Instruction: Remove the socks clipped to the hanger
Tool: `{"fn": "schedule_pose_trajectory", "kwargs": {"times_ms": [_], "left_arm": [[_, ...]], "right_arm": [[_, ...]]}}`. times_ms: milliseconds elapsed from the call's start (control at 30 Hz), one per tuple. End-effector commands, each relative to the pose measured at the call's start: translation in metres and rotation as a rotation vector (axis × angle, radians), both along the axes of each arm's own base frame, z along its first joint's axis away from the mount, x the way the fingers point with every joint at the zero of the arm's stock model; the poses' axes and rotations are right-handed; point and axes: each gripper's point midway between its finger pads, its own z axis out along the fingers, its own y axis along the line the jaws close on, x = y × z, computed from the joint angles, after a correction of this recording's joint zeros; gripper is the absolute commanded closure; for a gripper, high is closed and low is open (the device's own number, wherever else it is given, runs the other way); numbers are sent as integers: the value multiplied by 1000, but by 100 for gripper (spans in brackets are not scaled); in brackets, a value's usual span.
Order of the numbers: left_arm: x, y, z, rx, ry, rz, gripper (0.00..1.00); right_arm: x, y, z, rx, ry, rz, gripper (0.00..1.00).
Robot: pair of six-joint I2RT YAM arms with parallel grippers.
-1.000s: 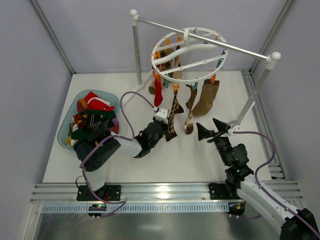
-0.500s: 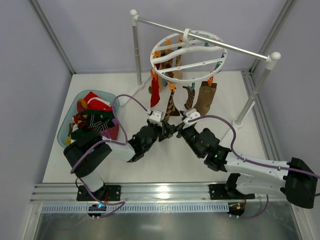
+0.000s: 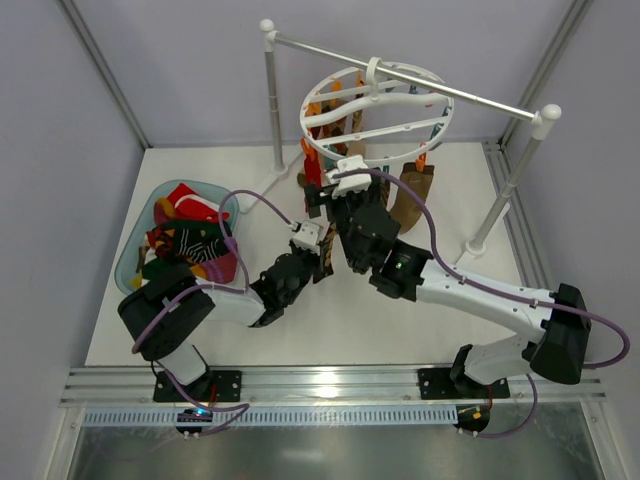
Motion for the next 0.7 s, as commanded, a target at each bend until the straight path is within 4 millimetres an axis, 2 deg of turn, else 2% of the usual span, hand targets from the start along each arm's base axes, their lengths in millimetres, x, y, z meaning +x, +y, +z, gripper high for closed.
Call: {"fn": "schedule_pose_trajectory", "kwargs": {"times_ms": [0, 100, 300, 433, 667], "left_arm": [[1, -4, 15, -26, -32, -12, 100], [0, -5, 14, -26, -29, -22, 100], [0, -5, 12, -10, -20, -20, 100], [0, -5, 10, -9, -14, -21, 100], [0, -6, 9, -7, -10, -22, 100]], "right_arm": [[11, -11, 7, -105, 52, -139, 11], [13, -11, 4, -99, 68, -139, 11], [20, -26, -7, -103, 113, -161, 12], [21, -26, -12, -121, 129, -169, 12], [38, -27, -23, -130, 169, -180, 14]]}}
